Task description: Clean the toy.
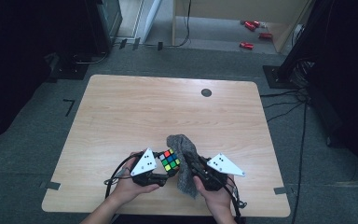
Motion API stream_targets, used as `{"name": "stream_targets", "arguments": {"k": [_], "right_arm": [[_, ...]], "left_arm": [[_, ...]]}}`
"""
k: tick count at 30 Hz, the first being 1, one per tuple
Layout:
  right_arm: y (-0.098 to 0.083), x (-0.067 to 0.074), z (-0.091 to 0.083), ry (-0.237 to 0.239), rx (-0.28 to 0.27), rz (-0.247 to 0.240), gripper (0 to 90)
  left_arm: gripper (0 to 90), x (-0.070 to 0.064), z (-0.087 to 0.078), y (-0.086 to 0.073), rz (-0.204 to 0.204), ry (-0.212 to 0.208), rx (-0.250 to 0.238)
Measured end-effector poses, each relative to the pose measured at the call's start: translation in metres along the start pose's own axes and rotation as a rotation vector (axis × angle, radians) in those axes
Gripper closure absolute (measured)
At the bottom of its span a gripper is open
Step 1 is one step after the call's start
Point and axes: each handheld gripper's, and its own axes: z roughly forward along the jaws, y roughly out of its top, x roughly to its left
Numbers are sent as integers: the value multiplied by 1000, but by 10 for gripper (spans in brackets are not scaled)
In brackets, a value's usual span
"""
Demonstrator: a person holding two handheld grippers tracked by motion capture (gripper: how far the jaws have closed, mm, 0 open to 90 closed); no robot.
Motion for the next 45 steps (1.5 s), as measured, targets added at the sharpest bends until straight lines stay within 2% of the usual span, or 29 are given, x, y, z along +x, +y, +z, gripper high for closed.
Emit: {"name": "stream_targets", "arguments": {"k": [3,6,10,15,17,18,21,23,25,27,30,33,35,37,40,42,45], "right_arm": [[-2,-2,1,-7,-2,-16,743],[-7,-7,4,-27,17,-15,744],[-12,-10,6,-34,39,4,745],[-15,-8,11,3,50,30,744],[-16,-7,12,19,54,42,744],[-17,-6,13,24,60,40,743],[-20,-2,16,47,77,20,742],[-23,3,20,78,97,-14,738],[-26,11,23,90,112,-51,733],[-26,13,24,82,114,-68,727],[-22,4,21,49,81,-43,723],[-18,-10,15,18,41,13,722],[-17,-12,14,17,36,12,723],[-20,-7,17,39,49,-16,722],[-29,7,23,101,78,-69,716],[-33,15,27,140,97,-93,715],[-32,18,27,153,89,-121,715]], "left_arm": [[349,1,-4,2,-4,2,-21],[349,5,-8,3,-31,1,-51],[349,9,-13,5,-68,33,-80],[349,10,-17,8,-102,42,-114],[349,10,-18,8,-114,58,-119],[349,11,-19,9,-130,68,-122],[349,15,-22,9,-185,55,-156],[349,17,-23,10,-214,39,-173],[349,17,-23,10,-215,31,-177],[349,17,-23,10,-210,27,-168],[350,17,-22,9,-212,9,-161],[349,15,-19,9,-203,-19,-151],[349,10,-16,10,-191,-30,-144],[349,8,-15,11,-186,-32,-143],[349,9,-17,13,-190,-30,-153],[350,12,-19,13,-206,-23,-163],[350,16,-23,12,-218,-16,-170]]}}
